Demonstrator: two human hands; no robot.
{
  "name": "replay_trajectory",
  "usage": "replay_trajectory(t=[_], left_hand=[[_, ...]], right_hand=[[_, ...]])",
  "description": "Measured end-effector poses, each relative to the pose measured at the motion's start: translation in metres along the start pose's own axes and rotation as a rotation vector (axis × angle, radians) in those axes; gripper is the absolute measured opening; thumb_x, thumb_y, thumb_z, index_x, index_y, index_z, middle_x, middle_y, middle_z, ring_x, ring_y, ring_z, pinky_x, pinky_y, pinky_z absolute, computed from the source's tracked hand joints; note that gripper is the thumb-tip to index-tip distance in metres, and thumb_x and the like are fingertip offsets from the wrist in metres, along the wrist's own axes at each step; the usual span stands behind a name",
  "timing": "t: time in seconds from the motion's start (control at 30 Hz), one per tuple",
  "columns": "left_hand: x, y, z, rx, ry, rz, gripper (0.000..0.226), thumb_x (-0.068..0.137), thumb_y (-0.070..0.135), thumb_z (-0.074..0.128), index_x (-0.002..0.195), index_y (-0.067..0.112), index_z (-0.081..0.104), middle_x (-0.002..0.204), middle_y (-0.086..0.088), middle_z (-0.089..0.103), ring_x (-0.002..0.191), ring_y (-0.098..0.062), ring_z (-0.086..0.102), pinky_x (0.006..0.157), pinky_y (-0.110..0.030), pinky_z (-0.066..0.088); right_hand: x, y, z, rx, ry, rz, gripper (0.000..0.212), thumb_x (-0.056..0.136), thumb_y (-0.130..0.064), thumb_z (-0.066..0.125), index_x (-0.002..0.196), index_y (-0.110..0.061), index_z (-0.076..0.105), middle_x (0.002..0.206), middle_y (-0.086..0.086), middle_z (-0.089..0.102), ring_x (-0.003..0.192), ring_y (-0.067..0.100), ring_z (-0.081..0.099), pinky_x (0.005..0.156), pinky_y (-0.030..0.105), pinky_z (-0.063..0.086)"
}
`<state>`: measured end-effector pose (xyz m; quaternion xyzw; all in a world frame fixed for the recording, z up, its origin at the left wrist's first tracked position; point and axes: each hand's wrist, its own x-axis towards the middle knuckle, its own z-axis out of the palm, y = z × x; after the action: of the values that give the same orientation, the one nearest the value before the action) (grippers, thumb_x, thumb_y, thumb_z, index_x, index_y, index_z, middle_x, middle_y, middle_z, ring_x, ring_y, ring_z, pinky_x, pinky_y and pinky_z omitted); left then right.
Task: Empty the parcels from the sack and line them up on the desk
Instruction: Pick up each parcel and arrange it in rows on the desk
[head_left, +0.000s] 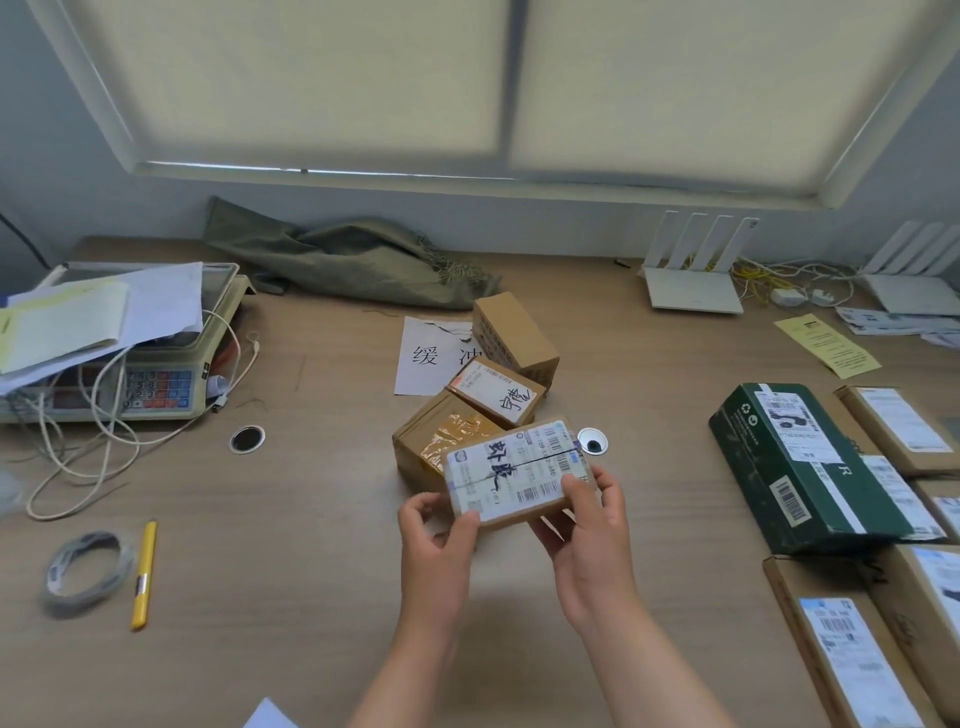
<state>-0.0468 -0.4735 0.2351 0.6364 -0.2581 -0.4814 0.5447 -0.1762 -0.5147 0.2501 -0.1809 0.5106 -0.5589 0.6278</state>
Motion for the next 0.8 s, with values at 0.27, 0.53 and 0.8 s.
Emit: replay_trajectory(t=[0.27, 0.53, 0.8], left_hand=[[-0.049, 0.026, -0.035, -0.064, -0.323, 0.023, 0.068, 0.067, 0.014, 0.074, 0.128, 0.038, 0.054, 0.114, 0.003, 0.074, 0.104, -0.015, 0.072, 0.078, -0.033, 0.061], [-0.073, 0.021, -0.020, -0.100, -0.245, 0.017, 0.073, 0.056, 0.025, 0.088, 0.114, 0.020, 0.045, 0.113, -0.008, 0.067, 0.098, -0.021, 0.074, 0.080, -0.044, 0.062], [-0.079, 0.021, -0.012, -0.095, -0.275, 0.093, 0.052, 0.083, 0.026, 0.072, 0.127, 0.036, 0.045, 0.119, 0.001, 0.068, 0.104, -0.012, 0.071, 0.080, -0.029, 0.060]], right_hand=[[-0.045, -0.020, -0.007, -0.044, -0.138, -0.047, 0.031, 0.097, -0.013, 0.054, 0.127, -0.017, 0.055, 0.104, 0.011, 0.074, 0.087, 0.020, 0.069, 0.077, 0.039, 0.055], [-0.081, -0.017, -0.001, -0.092, -0.234, -0.009, 0.036, 0.098, -0.020, 0.060, 0.131, -0.028, 0.049, 0.113, 0.009, 0.076, 0.100, 0.031, 0.074, 0.081, 0.051, 0.061], [-0.087, -0.030, -0.015, -0.232, -0.344, 0.018, 0.035, 0.102, -0.018, 0.052, 0.135, -0.028, 0.058, 0.120, 0.005, 0.074, 0.110, 0.028, 0.071, 0.091, 0.046, 0.057]])
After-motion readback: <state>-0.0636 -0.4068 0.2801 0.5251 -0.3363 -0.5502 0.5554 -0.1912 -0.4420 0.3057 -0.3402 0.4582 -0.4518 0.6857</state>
